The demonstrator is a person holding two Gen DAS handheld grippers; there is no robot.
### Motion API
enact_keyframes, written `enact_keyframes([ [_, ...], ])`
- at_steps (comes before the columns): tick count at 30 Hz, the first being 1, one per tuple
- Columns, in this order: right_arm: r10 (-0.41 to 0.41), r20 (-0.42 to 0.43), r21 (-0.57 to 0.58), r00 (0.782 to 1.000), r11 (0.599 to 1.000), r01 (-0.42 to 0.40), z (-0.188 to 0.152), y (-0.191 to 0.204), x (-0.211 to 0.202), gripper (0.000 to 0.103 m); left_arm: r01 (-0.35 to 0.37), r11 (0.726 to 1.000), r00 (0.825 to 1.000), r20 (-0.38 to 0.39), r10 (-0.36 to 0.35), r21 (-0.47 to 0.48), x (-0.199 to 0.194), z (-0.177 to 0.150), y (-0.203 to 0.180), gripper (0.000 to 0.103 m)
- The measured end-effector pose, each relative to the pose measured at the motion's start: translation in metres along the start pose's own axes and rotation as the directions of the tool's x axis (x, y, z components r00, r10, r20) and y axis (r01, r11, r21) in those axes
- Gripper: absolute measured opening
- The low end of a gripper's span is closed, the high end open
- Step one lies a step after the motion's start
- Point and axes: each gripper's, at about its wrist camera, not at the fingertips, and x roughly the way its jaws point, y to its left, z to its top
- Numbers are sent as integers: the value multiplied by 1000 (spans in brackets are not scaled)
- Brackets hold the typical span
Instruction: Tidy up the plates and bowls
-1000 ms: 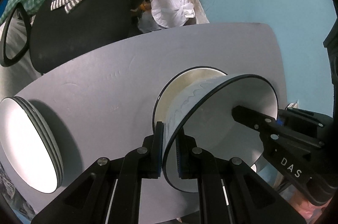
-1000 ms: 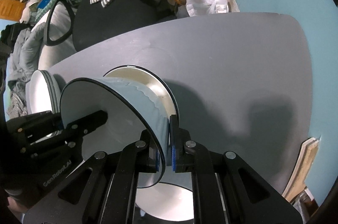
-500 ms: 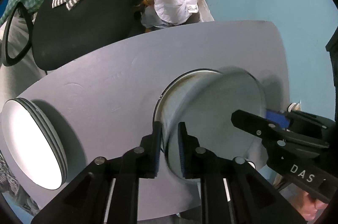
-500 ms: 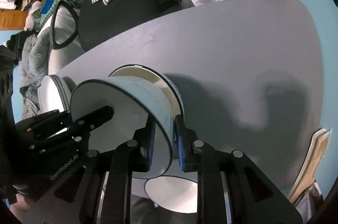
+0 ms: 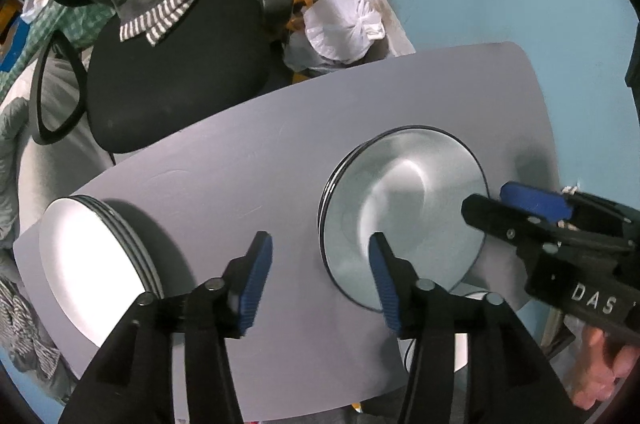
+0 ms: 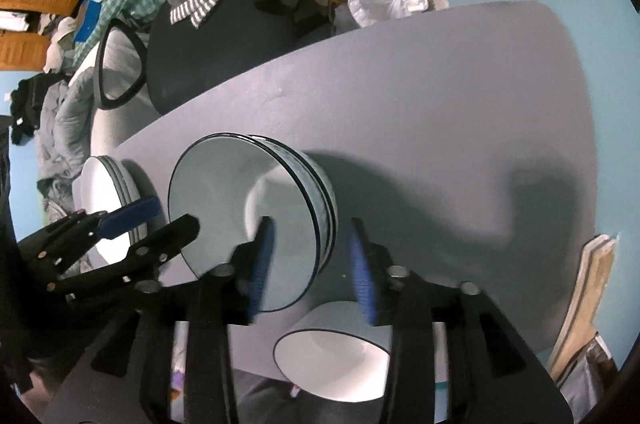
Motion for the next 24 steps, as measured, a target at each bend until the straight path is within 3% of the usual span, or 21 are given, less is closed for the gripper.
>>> enact_keyframes([
  [4, -18, 37, -10, 999, 1000, 18, -5, 2, -13, 58, 9, 1000, 999, 37, -9, 12, -15, -11, 0, 61],
  [14, -100, 141, -56, 985, 992, 109, -24, 20, -49, 60, 81, 997, 990, 120, -80, -4, -58, -34, 4, 75],
  [24, -113, 224, -58, 968, 990, 129, -44, 38, -79, 61, 123, 992, 975, 184, -126, 31, -93, -58, 9, 76],
])
